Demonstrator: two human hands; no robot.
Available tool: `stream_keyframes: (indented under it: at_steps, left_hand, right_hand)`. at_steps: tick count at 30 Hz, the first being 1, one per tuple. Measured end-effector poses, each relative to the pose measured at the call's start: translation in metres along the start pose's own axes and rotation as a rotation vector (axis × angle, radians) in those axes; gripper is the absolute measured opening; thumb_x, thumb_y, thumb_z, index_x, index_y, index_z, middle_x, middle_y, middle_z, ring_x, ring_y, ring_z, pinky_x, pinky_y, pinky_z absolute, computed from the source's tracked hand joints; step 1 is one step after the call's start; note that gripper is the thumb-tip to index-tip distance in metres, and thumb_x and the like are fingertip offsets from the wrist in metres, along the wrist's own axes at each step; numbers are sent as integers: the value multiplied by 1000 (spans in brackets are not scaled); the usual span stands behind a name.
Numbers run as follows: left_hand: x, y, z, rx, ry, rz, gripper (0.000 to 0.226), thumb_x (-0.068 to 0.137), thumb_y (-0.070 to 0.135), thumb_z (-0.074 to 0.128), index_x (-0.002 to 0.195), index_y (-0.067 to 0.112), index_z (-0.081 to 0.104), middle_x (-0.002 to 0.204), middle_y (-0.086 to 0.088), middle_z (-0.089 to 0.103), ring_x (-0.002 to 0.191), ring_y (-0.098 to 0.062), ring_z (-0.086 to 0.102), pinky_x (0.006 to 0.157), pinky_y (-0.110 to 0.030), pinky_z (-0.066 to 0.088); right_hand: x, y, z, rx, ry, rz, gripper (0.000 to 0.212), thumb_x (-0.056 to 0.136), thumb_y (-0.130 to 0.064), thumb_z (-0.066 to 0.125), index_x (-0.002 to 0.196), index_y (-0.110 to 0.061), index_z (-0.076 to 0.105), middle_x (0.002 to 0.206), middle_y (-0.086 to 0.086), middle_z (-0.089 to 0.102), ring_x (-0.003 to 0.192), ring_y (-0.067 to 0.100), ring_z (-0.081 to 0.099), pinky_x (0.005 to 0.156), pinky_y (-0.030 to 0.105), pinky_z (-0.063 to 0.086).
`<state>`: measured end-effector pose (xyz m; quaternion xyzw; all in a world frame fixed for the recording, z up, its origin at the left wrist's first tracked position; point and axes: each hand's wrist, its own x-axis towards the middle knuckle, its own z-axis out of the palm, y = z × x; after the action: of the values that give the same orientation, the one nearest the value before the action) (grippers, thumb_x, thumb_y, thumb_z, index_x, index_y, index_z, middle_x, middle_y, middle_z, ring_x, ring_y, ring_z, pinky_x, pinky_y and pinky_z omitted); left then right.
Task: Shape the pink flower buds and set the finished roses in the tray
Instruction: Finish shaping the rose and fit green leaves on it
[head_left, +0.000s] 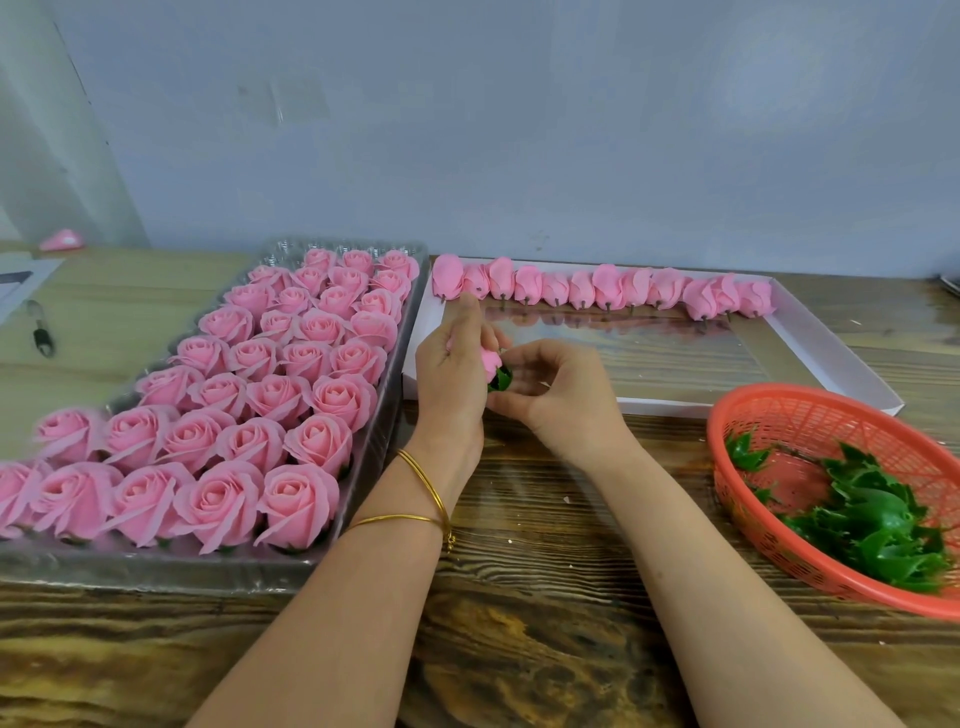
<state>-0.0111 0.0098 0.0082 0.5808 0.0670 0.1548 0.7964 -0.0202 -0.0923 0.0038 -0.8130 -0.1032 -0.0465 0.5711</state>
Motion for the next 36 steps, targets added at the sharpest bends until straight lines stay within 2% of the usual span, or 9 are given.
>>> stream_keyframes:
  at_steps: [2, 7, 11, 14, 19, 25, 28, 32, 36]
  left_hand:
    - [1, -1, 0, 2, -4, 6, 56, 99, 42, 48, 46, 26, 51, 62, 6, 58, 64, -7, 54, 69, -28, 43]
    - [0, -2, 0, 20, -14, 9, 57, 98, 43, 47, 44, 26, 52, 60, 7, 58, 60, -4, 54, 66, -26, 41]
    - [0, -2, 1, 17, -29, 17, 57, 99, 42, 47, 44, 25, 51, 59, 8, 59, 62, -7, 55, 66, -27, 43]
    - [0, -3, 1, 29, -30, 26, 58, 99, 42, 47, 43, 25, 51, 59, 8, 59, 62, -6, 56, 65, -24, 43]
    - [0, -4, 0, 43, -34, 37, 53, 99, 42, 47, 50, 23, 50, 59, 9, 60, 58, -1, 57, 53, -13, 45]
    - [2, -5, 0, 38, -25, 51, 52, 99, 42, 47, 52, 21, 49, 62, 6, 60, 66, -8, 57, 69, -27, 44]
    - [2, -5, 0, 39, -31, 69, 51, 99, 42, 46, 54, 19, 49, 63, 6, 60, 65, -6, 56, 69, -27, 44]
    - [3, -3, -2, 40, -26, 87, 50, 100, 42, 44, 56, 18, 49, 64, 8, 61, 66, -4, 57, 73, -27, 43]
    - [3, -3, -3, 41, -22, 95, 50, 100, 41, 44, 56, 19, 49, 64, 8, 61, 68, -5, 57, 74, -26, 45]
  right_hand:
    - [1, 0, 1, -17, 2, 0, 35, 70, -5, 85, 98, -17, 67, 80, -9, 66, 71, 1, 63, 77, 25, 55]
    - [2, 0, -2, -97, 7, -26, 33, 70, -13, 86, 92, -26, 65, 70, -13, 62, 62, -5, 59, 64, 12, 44]
    - [2, -1, -1, -95, 20, -25, 36, 69, -10, 87, 89, -29, 63, 70, -14, 62, 60, -7, 58, 67, 17, 47]
    - [2, 0, -1, -67, 17, -23, 37, 69, -7, 86, 86, -29, 62, 71, -15, 63, 61, -8, 59, 67, 16, 47]
    - [2, 1, -1, -106, -3, -13, 33, 72, -10, 84, 96, -22, 65, 72, -8, 63, 63, 3, 59, 70, 26, 51]
    - [2, 0, -2, -90, -26, -3, 35, 72, -9, 85, 99, -21, 66, 73, -2, 69, 67, 11, 66, 79, 41, 59]
    - [3, -1, -2, -41, -31, 30, 34, 73, -11, 84, 102, -16, 67, 80, 6, 72, 75, 20, 70, 82, 47, 58]
    - [2, -2, -1, -5, -47, 48, 28, 76, -11, 81, 100, -16, 67, 83, 8, 73, 79, 24, 72, 83, 48, 58]
    - [1, -3, 1, 2, -26, 48, 32, 76, -9, 82, 103, -11, 67, 84, 7, 72, 79, 22, 71, 84, 46, 58]
